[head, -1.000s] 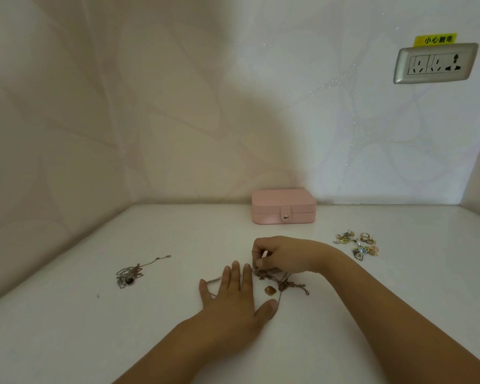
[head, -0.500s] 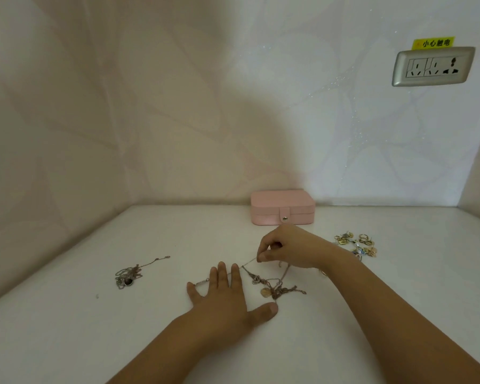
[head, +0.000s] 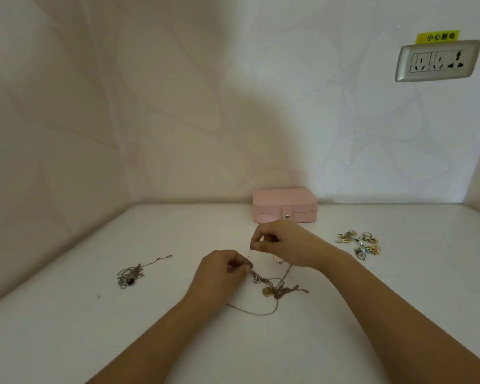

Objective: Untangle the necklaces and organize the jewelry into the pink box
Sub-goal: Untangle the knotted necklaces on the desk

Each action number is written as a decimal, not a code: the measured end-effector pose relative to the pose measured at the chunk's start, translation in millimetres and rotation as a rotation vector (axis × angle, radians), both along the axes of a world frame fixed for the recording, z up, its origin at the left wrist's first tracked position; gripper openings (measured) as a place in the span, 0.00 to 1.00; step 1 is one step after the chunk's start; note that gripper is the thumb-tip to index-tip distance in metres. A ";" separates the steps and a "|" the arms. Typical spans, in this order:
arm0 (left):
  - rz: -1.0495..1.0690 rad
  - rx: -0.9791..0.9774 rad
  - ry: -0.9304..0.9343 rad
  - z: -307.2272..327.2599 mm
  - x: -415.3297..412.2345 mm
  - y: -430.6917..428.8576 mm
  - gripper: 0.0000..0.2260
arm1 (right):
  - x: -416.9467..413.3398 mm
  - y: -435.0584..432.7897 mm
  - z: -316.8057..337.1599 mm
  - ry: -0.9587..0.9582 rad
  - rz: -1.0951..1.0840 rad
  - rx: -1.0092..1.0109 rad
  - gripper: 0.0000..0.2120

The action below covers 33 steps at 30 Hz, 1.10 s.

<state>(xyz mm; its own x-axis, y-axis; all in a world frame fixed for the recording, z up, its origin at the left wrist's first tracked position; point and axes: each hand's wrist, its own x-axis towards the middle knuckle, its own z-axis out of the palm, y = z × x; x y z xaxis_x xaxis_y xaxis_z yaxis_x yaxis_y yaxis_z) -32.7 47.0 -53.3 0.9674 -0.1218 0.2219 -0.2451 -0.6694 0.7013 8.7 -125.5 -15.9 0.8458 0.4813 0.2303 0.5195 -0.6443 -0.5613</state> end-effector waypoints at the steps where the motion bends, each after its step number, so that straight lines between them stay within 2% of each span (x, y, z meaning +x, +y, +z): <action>1: -0.006 -0.032 0.001 0.5 0.8 1.9 0.07 | -0.8 -0.3 0.5 0.019 0.001 0.039 0.03; 4: -0.020 -0.125 0.024 3.9 2.0 6.9 0.07 | -3.3 -2.8 4.5 0.037 0.023 0.080 0.05; 7: -0.033 -0.230 0.057 7.8 1.7 11.5 0.08 | -4.7 -4.1 9.5 0.038 0.015 -0.019 0.15; 9: -0.032 -0.274 0.065 9.7 1.7 13.2 0.08 | -5.3 -3.5 10.3 0.040 -0.001 -0.065 0.17; 13: -0.034 -0.368 0.104 12.2 1.4 15.1 0.06 | -6.9 0.1 9.1 0.028 -0.023 -0.080 0.07; 17: -0.023 -0.501 0.140 16.4 -1.1 13.1 0.06 | -12.0 7.3 8.7 0.014 -0.055 -0.018 0.14; 25: 0.054 -0.542 0.014 23.7 -2.1 12.7 0.08 | -16.7 26.5 6.9 -0.073 -0.089 0.176 0.10; 33: 0.057 -0.525 -0.076 24.8 -2.6 14.0 0.08 | -16.3 30.3 5.7 -0.039 -0.103 0.286 0.06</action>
<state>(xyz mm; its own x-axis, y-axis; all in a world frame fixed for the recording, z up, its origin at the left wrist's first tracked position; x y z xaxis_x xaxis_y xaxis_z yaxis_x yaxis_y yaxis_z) -35.3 61.0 -28.6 0.9481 0.0768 0.3084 -0.2816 -0.2473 0.9271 -7.5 -95.2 -10.2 0.8746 0.3046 0.3772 0.4843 -0.5137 -0.7082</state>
